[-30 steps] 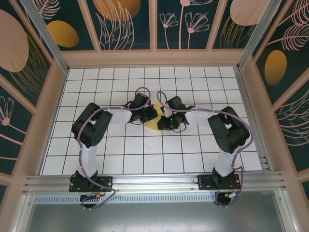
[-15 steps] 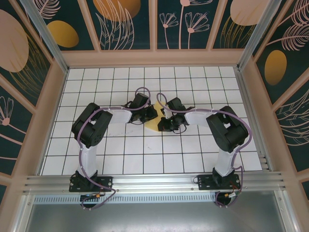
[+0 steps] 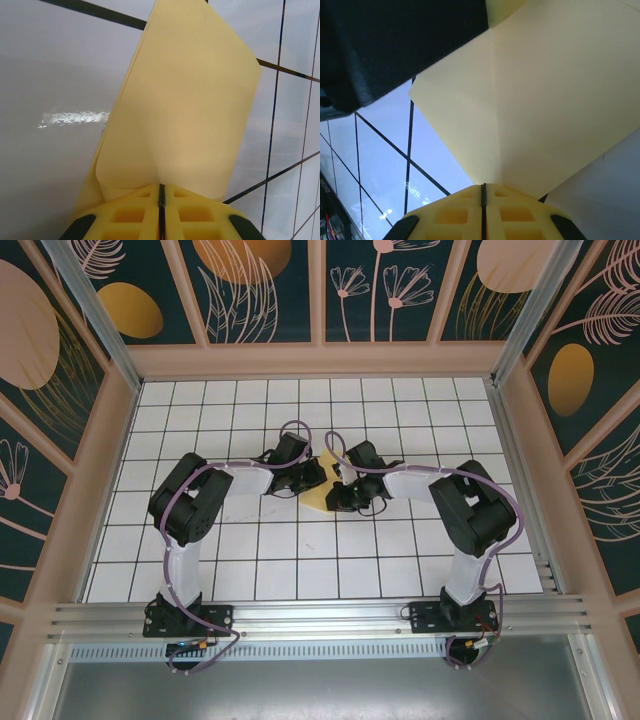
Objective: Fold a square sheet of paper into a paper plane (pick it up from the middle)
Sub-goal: Fold the triangle a second time at the center of the table.
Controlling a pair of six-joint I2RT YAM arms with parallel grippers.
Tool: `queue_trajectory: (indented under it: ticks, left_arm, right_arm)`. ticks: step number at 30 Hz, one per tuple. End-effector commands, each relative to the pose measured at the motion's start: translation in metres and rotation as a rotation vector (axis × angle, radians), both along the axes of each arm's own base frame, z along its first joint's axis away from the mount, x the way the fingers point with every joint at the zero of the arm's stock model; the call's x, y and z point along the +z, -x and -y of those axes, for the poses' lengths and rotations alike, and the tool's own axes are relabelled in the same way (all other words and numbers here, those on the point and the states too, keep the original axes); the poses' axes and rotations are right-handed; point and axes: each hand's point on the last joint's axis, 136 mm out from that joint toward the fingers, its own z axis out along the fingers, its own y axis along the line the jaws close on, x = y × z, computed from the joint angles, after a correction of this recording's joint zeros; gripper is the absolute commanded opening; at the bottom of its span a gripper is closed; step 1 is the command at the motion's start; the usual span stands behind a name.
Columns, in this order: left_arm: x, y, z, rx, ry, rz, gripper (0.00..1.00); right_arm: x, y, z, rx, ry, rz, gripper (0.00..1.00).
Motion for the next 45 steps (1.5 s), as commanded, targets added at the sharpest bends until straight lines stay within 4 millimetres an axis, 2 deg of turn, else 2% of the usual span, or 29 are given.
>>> queue_trajectory:
  ticks: [1, 11, 20, 22, 26, 29, 34, 45]
  left_arm:
    - [-0.039, 0.017, -0.027, 0.038, -0.117, -0.093, 0.1]
    - [-0.038, 0.017, -0.027, 0.039, -0.115, -0.093, 0.1]
    - [-0.026, 0.02, -0.026, 0.04, -0.084, -0.074, 0.1]
    - [-0.023, 0.02, -0.026, 0.041, -0.079, -0.071, 0.1]
    - [-0.021, 0.019, -0.026, 0.042, -0.074, -0.069, 0.1]
    - [-0.022, 0.019, -0.025, 0.04, -0.072, -0.069, 0.1]
    - [-0.023, 0.019, -0.024, 0.039, -0.069, -0.071, 0.1]
    - [-0.017, 0.018, -0.02, 0.024, -0.048, -0.059, 0.11]
  right_arm:
    - [0.003, 0.006, 0.001, 0.002, -0.017, -0.015, 0.07]
    - [-0.023, 0.014, 0.012, -0.004, 0.05, -0.062, 0.07]
    - [-0.029, 0.007, 0.013, -0.025, 0.077, -0.076, 0.07]
    - [-0.022, 0.003, 0.01, -0.028, 0.063, -0.06, 0.07]
    - [0.021, -0.011, 0.001, -0.038, -0.033, 0.032, 0.06]
    - [0.036, -0.02, 0.003, -0.058, -0.06, 0.069, 0.06]
    - [0.024, -0.022, 0.002, -0.058, -0.038, 0.045, 0.07]
    - [-0.003, -0.009, -0.001, -0.023, -0.005, -0.022, 0.07]
